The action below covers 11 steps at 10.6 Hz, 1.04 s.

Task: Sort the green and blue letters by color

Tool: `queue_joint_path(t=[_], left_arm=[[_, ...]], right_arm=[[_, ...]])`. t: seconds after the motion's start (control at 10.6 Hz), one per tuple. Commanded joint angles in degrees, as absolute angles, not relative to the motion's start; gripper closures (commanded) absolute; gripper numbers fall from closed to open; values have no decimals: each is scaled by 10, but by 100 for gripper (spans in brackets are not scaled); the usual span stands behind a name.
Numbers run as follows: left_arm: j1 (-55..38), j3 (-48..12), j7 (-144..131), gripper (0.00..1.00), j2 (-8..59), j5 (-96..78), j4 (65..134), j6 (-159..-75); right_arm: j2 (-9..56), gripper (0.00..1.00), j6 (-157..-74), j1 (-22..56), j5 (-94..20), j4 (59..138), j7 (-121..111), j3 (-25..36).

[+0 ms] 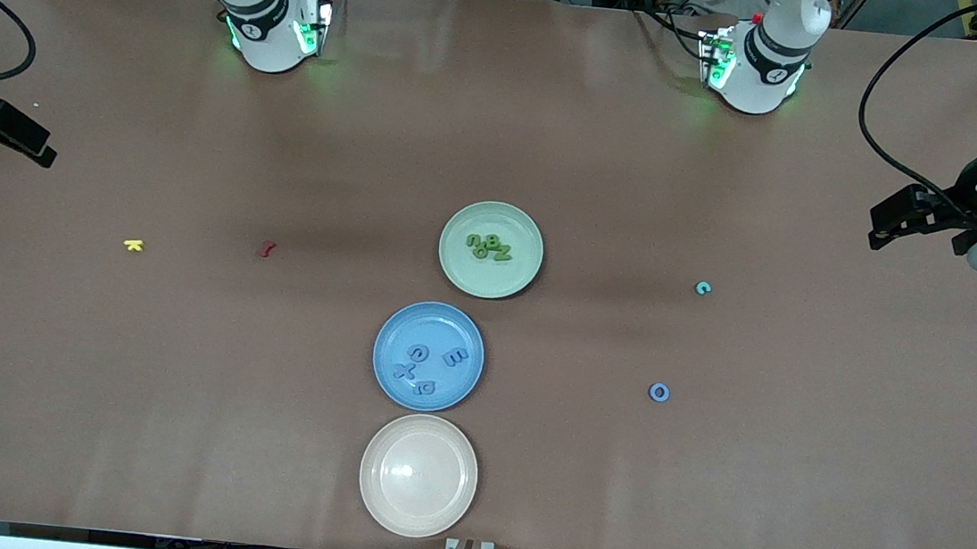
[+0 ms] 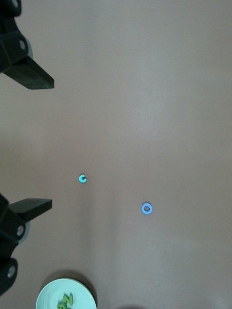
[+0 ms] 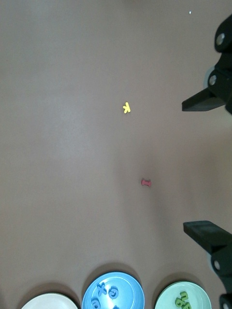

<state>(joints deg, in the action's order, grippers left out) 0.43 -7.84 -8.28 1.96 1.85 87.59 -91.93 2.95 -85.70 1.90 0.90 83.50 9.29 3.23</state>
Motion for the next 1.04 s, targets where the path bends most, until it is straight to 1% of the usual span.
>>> queue_joint_path(t=[0.0, 0.94], left_arm=[[9, -78, -82, 0, 5, 7, 883, -912], [17, -79, -83, 0, -6, 7, 884, -901]], right_arm=[[30, 0, -853, 19, 1, 831, 89, 33], [32, 0, -855, 19, 3, 831, 90, 33]])
